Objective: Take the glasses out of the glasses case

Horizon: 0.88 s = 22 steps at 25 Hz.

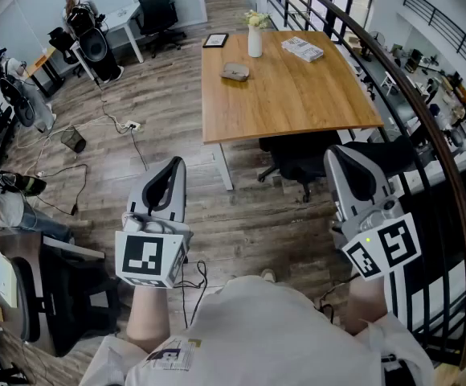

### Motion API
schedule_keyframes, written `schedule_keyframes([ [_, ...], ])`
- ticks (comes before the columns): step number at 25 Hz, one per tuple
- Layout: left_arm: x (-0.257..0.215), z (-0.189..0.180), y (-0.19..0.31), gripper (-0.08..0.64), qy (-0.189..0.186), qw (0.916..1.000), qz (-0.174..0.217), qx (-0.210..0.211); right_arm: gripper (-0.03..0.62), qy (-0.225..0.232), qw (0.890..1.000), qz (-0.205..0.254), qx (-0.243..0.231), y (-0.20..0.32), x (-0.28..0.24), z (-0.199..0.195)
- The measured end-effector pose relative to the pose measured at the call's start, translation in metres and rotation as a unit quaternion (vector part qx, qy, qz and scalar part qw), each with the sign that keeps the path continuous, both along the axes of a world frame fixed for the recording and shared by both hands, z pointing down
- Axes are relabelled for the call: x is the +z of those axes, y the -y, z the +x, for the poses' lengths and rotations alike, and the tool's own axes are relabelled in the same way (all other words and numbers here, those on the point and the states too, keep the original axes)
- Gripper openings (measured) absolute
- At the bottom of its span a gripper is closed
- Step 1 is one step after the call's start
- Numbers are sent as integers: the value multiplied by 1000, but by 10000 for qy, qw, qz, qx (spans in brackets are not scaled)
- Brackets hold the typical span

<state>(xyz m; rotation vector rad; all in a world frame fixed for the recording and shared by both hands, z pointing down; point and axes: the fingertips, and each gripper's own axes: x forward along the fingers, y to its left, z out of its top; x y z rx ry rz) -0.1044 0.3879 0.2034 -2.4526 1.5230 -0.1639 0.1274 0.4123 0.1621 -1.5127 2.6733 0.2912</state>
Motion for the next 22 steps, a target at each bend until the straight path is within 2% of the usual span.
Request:
schedule_keyframes([
  [4,0,3,4,17,79,10000,13,-13,25,-26,9999,-29,-113,1,2,1],
  [11,5,11,9,17,102,9999,-42,-93,25,21,9999,-99,2,7,12,20],
  [16,7,26,12,17,141,9998,-59,-118,26,-138,9997,-135,-165,9,17,28],
  [19,7,38,15,17,151,9998,-67,-126,28,133,9998,-103,-138,14,15,40],
  [20,8,42,17,17,150,9998,-72,-134,51,292,9995,-88,-120,17,14,46],
  [22,10,49,19,17,157,9997,-74,-161,239,488,9987,-57,-158,20,12,55],
])
